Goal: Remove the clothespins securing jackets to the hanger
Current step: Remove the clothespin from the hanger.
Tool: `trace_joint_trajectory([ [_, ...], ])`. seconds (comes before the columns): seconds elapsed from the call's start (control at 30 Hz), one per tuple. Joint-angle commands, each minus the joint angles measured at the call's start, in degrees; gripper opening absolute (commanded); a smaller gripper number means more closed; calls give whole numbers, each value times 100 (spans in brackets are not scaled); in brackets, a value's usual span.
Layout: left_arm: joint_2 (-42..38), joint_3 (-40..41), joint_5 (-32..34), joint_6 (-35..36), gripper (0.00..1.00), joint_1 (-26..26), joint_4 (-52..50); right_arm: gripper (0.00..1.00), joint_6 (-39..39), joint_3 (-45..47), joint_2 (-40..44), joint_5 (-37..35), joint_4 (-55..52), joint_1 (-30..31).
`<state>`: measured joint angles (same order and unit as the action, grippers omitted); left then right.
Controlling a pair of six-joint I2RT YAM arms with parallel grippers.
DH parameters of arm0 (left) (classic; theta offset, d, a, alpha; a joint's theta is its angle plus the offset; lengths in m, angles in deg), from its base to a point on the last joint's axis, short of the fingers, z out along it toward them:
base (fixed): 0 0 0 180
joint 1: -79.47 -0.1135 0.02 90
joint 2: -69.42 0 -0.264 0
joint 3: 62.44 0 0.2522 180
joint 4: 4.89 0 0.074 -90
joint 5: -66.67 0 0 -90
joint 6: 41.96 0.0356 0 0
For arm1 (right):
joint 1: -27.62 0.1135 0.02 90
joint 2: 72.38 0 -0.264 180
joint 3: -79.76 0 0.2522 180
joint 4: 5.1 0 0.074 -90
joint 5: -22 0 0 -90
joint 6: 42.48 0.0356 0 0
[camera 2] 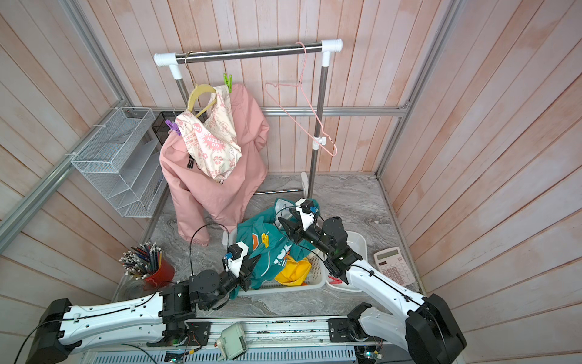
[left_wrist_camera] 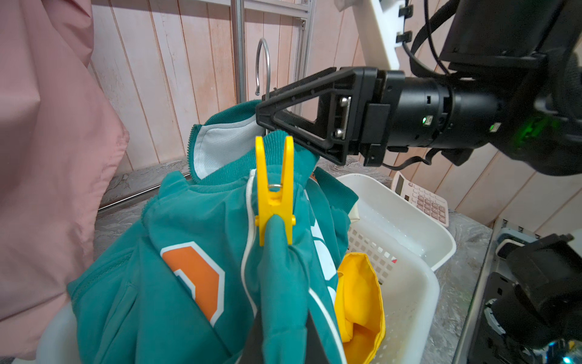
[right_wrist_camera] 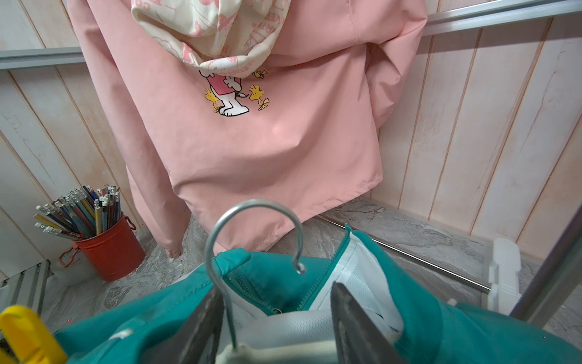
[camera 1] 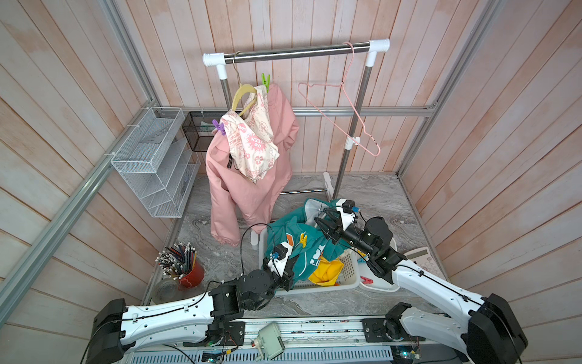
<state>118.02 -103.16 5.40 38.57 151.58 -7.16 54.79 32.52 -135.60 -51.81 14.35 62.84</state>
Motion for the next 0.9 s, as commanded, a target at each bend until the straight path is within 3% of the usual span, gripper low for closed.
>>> trace_joint_trajectory([
  [0.0,-41,-37,-11,9,0,-13,185,56,-13,-199,14,185,33,37],
  [0.17,-104,-2,-91,-1,0,-24,275,51,-59,-202,30,175,-75,36],
  [0.43,22,-90,-220,114,0,-30,460,27,172,-481,-470,959,25,35],
  [0.57,-115,-30,-183,114,0,-32,561,9,249,-377,-416,698,30,37],
  [0.67,-182,23,-186,100,2,-38,599,2,249,-328,-321,591,13,36],
  [0.7,-188,46,-161,86,7,-31,604,0,243,-334,-303,550,-19,34],
  [0.73,-214,51,-132,58,21,-31,594,0,232,-348,-288,514,-63,37],
  [0.77,-228,53,-82,21,44,-38,568,0,224,-368,-284,490,-113,33],
  [0.8,-269,46,-69,-7,59,-40,526,0,214,-398,-286,458,-172,30],
  [0.87,-371,-12,-74,-40,74,-40,404,0,214,-423,-301,419,-227,33],
])
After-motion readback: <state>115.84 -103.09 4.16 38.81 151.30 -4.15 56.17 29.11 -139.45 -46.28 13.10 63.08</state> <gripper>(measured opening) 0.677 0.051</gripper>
